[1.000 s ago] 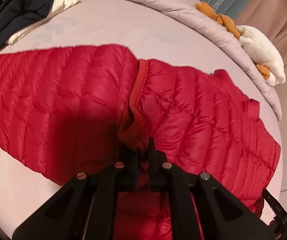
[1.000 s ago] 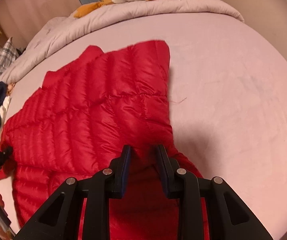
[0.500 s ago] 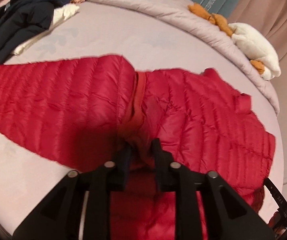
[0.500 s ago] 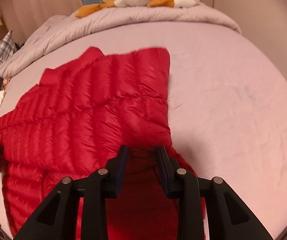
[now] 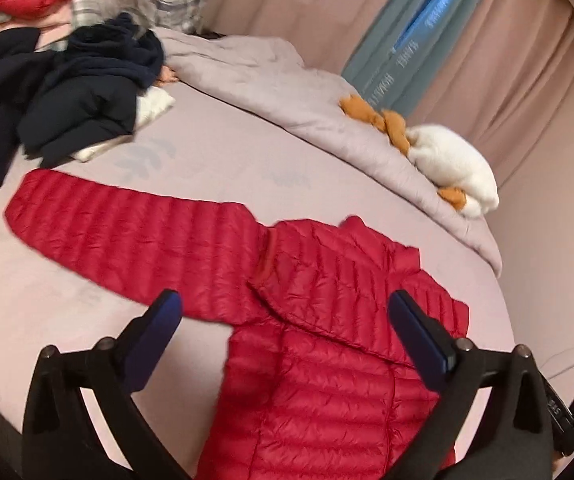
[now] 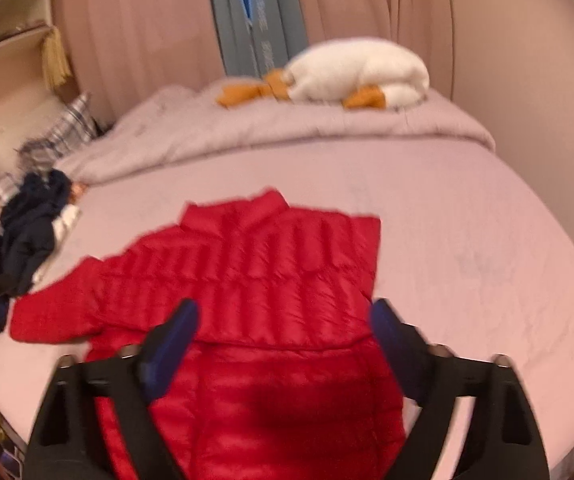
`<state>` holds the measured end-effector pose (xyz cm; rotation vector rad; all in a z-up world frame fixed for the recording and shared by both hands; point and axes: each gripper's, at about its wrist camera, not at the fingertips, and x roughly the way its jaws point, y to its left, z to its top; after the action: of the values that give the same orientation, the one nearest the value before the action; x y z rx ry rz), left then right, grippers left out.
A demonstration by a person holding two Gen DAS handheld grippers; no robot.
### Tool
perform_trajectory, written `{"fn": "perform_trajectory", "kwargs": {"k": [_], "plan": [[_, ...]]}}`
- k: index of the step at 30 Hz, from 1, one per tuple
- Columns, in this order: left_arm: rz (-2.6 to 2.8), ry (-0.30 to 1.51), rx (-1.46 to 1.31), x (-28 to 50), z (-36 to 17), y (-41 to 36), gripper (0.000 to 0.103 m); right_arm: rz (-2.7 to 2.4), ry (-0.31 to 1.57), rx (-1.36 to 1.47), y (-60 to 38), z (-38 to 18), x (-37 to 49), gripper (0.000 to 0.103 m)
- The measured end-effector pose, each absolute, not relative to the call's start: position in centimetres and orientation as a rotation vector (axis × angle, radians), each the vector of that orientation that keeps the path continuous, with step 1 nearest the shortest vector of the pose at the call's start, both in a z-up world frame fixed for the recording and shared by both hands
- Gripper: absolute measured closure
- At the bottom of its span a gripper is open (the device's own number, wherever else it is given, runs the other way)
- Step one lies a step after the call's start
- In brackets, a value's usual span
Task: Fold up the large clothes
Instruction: 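Move the open left gripper to the cuff of the other extended sleeve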
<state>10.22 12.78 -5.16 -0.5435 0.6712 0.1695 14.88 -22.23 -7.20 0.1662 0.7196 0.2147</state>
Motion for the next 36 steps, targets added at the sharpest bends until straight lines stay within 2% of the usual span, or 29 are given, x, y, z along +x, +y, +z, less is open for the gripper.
{"fn": "perform_trajectory", "kwargs": {"k": [4, 10, 17, 31, 36], "plan": [[0.260, 0.666, -0.593, 7.7, -6.6, 14.6, 0.000, 0.235, 0.668, 0.157, -21.2, -6.3, 13.2, 0.001], [0.357, 0.743, -0.655, 5.8, -10.3, 17.5, 0.000, 0.279, 0.651, 0.159, -20.1, -7.1, 11.1, 0.001], [0.462, 0.781, -0.738, 3.7, -14.4, 21.7, 0.001, 0.279, 0.715, 0.202, -19.7, -9.1, 9.8, 0.001], [0.573, 0.782, -0.862, 2.4, -17.3, 28.7, 0.001, 0.176, 0.824, 0.256, -20.1, -12.2, 9.0, 0.001], [0.536, 0.785, -0.890, 3.6, -19.9, 30.8, 0.001, 0.175, 0.848, 0.269, -20.0, -12.7, 9.0, 0.001]]}}
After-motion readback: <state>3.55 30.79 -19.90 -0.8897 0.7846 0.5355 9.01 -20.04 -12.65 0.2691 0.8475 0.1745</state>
